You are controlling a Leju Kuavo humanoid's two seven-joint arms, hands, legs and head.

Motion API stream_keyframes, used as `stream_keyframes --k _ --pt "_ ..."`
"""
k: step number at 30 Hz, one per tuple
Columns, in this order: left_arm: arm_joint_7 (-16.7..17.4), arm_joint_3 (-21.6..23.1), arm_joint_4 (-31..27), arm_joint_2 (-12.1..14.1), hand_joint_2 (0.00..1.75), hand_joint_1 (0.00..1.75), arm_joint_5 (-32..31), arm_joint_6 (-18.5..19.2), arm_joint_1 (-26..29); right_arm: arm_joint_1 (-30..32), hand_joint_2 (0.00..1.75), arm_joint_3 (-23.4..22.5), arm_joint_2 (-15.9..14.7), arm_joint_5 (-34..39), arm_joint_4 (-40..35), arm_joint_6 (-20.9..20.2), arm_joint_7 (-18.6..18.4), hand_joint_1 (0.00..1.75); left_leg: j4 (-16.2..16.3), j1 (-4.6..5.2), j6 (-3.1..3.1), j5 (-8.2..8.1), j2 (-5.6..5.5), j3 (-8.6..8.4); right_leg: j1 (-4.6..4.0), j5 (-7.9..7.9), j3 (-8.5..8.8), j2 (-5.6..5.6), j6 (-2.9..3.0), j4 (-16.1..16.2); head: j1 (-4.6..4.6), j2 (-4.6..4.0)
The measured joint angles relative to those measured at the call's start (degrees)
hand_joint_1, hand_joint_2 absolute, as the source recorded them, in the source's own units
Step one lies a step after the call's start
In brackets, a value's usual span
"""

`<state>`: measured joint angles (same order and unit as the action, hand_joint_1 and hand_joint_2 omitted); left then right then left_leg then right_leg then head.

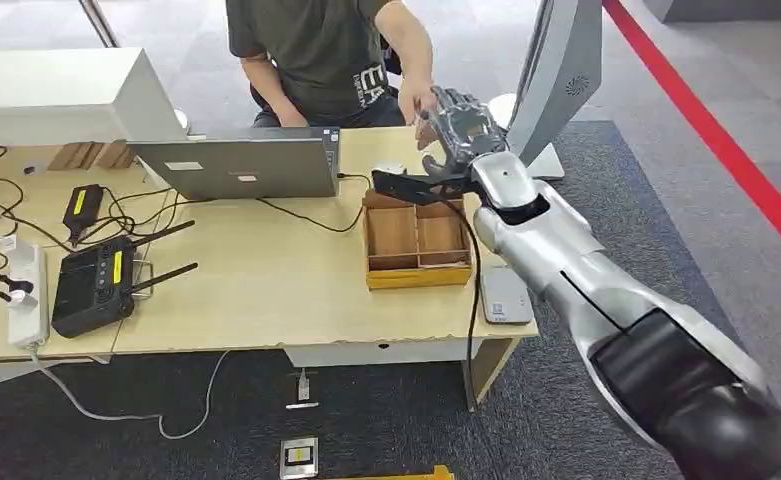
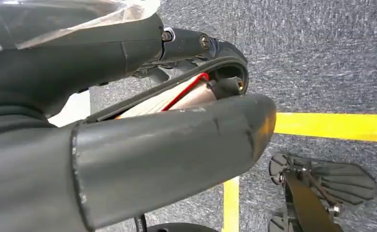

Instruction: Pass the card to the sensor for recognition and then transmit it.

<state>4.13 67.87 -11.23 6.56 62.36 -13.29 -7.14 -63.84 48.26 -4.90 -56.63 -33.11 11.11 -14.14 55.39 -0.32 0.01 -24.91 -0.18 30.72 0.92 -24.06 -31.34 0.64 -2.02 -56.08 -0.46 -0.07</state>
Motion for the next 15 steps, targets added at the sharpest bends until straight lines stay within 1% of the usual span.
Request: stream_keyframes --k 4,8,12,15 --pt "0.8 0.0 0.0 0.0 0.00 0.00 0.0 -0.1 0.0 0.1 0.00 -0.2 -0.8 -0.5 0.0 0.4 -0.3 0.00 0.0 0.00 0.00 0.00 0.01 0.00 0.00 0.02 0.01 0.00 -0.02 0.0 0.00 0.00" --pt "0.7 0.0 0.0 0.0 0.00 0.00 0.5 -0.1 0.1 0.6 0.00 -1.1 -2.6 0.6 -1.8 0.2 0.1 0.00 0.0 0.00 0.00 0.00 0.00 0.00 0.00 0.03 0.02 0.00 -0.02 0.0 0.00 0.00" --pt "1.0 0.0 0.0 0.0 0.00 0.00 0.8 0.0 0.1 4.2 0.00 -3.6 -5.5 5.7 -7.0 0.1 0.6 0.00 0.0 0.00 -0.02 -0.01 0.00 -0.05 0.00 0.02 0.06 0.00 -0.03 0.0 0.02 0.00" --pt "1.5 0.0 0.0 -0.1 0.00 0.00 1.0 0.0 0.2 9.4 0.00 -5.6 -8.6 9.5 -13.6 -0.5 -1.1 0.00 0.0 0.00 -0.03 -0.02 -0.02 -0.06 0.00 0.02 0.09 0.01 -0.03 0.1 0.02 0.00"
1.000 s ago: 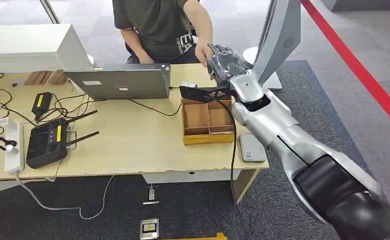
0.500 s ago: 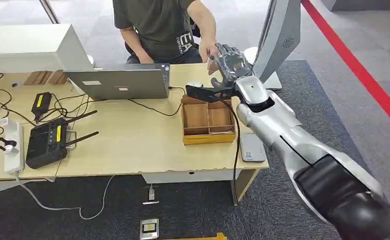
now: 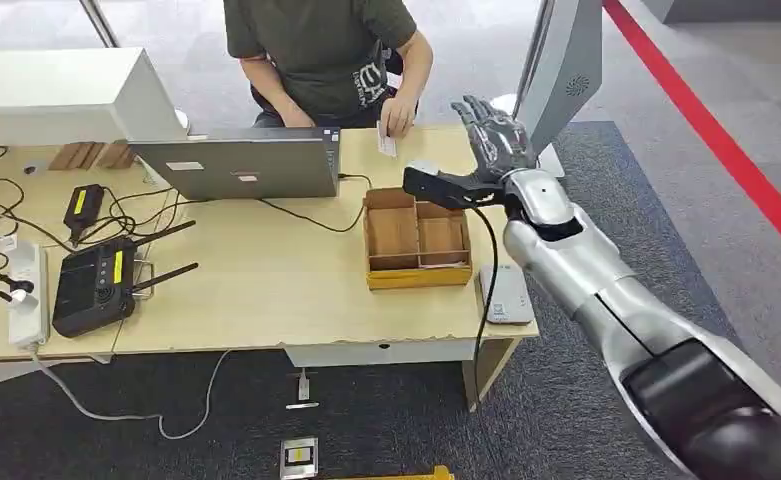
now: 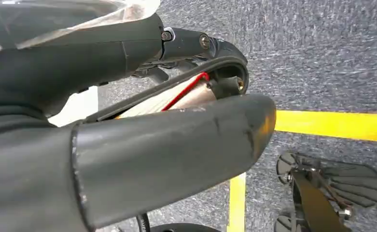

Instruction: Pass the card to the sensor for recognition and then transmit it.

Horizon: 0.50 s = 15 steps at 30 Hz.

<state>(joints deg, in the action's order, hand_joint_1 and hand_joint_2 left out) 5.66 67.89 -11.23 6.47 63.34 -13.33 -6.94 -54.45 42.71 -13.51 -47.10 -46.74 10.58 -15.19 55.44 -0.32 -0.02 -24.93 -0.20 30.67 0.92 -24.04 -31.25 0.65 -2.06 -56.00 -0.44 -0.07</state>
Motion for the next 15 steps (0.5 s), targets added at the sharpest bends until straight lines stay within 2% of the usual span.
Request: stream_keyframes --k 4,10,11,15 --pt "0.0 0.0 0.0 0.0 0.00 0.00 0.9 -0.4 0.2 8.7 0.00 -3.3 -5.5 4.0 -10.2 -1.5 -2.7 0.00 0.0 -0.01 -0.05 -0.05 -0.05 -0.03 0.00 -0.01 0.07 0.02 -0.01 0.1 -0.02 0.00" --pt "-0.7 -0.2 0.0 0.0 0.00 0.00 3.4 -2.2 0.3 22.9 0.00 -9.3 -13.4 8.1 -26.4 -1.1 -5.3 0.00 0.0 0.01 -0.07 -0.12 -0.05 -0.02 0.00 -0.02 0.05 0.01 -0.02 0.1 -0.02 0.00" --pt "-0.8 -0.2 0.0 0.0 0.00 0.00 3.6 -2.3 0.3 25.0 1.75 -10.2 -14.4 8.5 -28.6 -0.6 -5.6 0.00 0.0 0.00 -0.07 -0.12 -0.04 0.00 0.00 -0.03 0.05 0.01 -0.03 0.1 -0.04 0.00" --pt "-0.6 -0.5 0.0 0.0 0.00 0.00 4.3 -2.9 0.4 32.3 1.75 -12.6 -17.3 7.3 -36.1 2.2 -6.3 0.00 0.0 0.00 -0.06 -0.13 -0.01 0.01 0.00 -0.04 0.03 0.00 -0.02 0.1 -0.02 0.00"
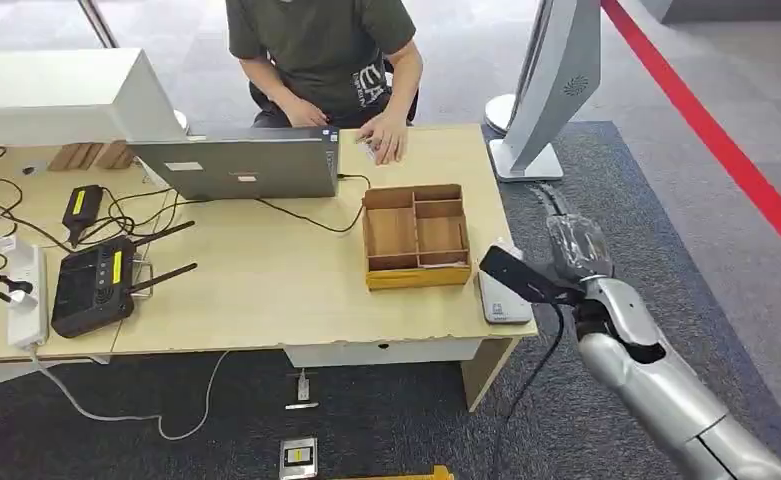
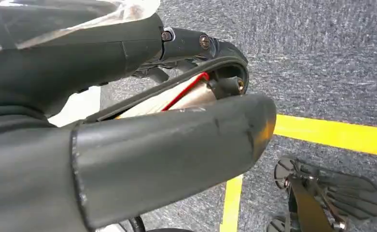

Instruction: Pass the card to the sensor for recognition and then transmit it.

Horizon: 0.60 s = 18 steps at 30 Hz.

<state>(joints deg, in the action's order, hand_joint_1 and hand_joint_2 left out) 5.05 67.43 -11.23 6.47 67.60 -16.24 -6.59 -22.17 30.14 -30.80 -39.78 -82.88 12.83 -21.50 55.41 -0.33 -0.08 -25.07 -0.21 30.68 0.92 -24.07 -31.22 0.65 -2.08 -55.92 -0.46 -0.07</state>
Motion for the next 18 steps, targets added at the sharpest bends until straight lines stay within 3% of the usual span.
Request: stream_keyframes --k 3,6,9,18 --pt "-0.5 -0.2 0.0 0.0 0.00 0.00 1.1 -0.2 0.0 2.9 1.75 -0.4 -0.8 -4.6 -3.5 3.1 -0.2 0.00 0.0 -0.01 0.00 0.00 0.03 0.01 -0.01 -0.01 0.00 -0.01 0.01 0.0 0.00 0.00" --pt "-1.7 -0.7 0.0 -0.2 0.00 0.00 1.7 -0.2 -0.1 4.4 1.75 0.1 -0.6 -19.5 -5.2 8.1 -1.3 0.00 0.0 -0.01 0.00 0.01 0.02 0.01 -0.01 -0.01 0.01 -0.01 0.02 0.0 -0.02 0.00" --pt "-2.4 -1.2 0.0 -0.3 0.00 0.00 2.0 -0.4 -0.2 5.2 1.75 0.9 0.5 -29.5 -5.2 10.9 -2.0 0.00 0.0 -0.02 0.01 0.02 0.02 0.00 -0.01 -0.01 0.02 -0.01 0.02 0.0 0.00 0.00" --pt "-0.3 -2.0 0.0 -0.4 0.00 0.00 2.3 -1.2 -0.4 5.2 1.75 3.7 6.7 -32.1 -3.1 8.6 -1.1 0.00 0.0 -0.02 0.02 0.03 0.02 0.01 -0.02 -0.01 0.02 -0.01 0.02 -0.1 0.00 0.00"
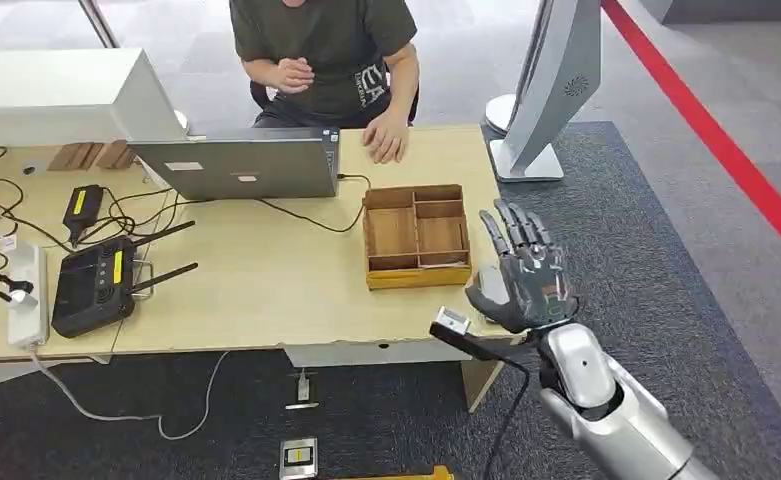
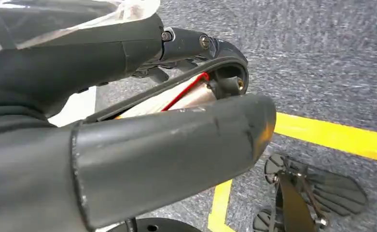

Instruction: Pass the card to the sensor for recognition and then transmit it.

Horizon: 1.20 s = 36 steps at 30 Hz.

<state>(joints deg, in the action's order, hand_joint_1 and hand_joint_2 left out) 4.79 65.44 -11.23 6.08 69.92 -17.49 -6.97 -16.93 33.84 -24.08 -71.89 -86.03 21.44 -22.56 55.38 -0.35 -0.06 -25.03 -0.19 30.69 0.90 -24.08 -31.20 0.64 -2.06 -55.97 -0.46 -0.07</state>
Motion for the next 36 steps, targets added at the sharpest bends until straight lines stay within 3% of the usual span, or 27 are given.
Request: stream_keyframes --k 11,18,22,36 --pt "1.4 -0.5 0.0 0.0 0.00 0.00 -0.6 -0.5 -0.1 -4.3 1.75 2.9 6.6 1.1 7.1 -2.3 2.5 0.00 0.0 0.00 0.00 0.01 0.01 0.03 0.00 0.00 -0.01 0.00 0.00 0.0 0.00 0.00" --pt "-0.1 -0.5 0.0 0.0 0.00 0.00 -0.9 0.0 -0.1 -7.9 1.75 4.5 9.7 3.6 13.9 -1.7 4.2 0.00 0.0 0.00 0.01 0.01 0.01 0.03 0.00 0.00 -0.01 0.00 0.00 0.0 0.02 0.00" --pt "-0.2 -0.5 0.0 0.0 0.00 0.00 -1.0 0.0 -0.1 -9.7 1.75 5.1 11.2 7.0 17.9 0.0 6.0 0.00 0.0 0.00 0.01 0.01 0.01 0.03 0.00 0.00 -0.02 0.00 0.00 0.0 0.00 0.00" --pt "0.9 -0.5 0.0 0.0 0.00 0.00 -1.5 0.0 0.0 -12.4 1.75 6.5 14.0 7.2 27.4 0.4 6.0 0.00 0.0 0.01 0.01 0.01 0.01 0.03 0.01 0.00 -0.03 0.00 0.00 0.0 0.00 0.00"
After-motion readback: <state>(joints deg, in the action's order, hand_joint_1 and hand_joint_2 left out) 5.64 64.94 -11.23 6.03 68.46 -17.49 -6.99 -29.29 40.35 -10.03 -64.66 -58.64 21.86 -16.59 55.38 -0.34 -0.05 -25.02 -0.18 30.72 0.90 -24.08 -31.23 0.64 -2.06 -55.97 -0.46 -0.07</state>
